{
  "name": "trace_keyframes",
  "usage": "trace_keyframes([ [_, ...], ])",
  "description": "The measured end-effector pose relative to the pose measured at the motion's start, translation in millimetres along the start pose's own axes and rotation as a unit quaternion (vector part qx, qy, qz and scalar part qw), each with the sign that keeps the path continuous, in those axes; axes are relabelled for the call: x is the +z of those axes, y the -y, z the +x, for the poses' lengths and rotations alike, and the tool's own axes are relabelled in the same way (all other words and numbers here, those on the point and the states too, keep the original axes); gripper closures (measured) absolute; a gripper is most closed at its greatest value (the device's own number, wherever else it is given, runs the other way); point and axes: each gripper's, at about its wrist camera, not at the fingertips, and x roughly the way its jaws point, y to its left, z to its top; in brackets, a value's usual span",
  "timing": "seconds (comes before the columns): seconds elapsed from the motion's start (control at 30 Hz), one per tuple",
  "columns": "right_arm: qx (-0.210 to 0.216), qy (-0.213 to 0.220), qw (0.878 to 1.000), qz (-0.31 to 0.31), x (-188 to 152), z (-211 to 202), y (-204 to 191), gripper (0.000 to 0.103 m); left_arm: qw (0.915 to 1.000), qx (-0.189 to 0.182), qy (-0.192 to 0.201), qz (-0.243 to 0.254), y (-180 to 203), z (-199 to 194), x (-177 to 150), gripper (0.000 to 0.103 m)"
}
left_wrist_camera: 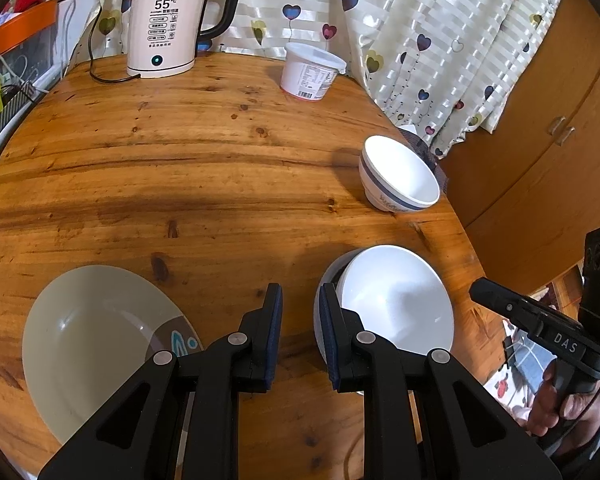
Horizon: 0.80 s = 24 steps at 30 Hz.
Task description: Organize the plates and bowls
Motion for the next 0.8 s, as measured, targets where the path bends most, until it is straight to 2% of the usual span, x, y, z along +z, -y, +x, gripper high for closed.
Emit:
trace_keyframes([
  [0.8, -0.002, 0.015, 1.000, 0.027, 15.0, -3.2, 27.7, 0.082, 0.9996, -0.010, -0.009, 0.023, 26.2, 13.5, 22.1, 0.083],
])
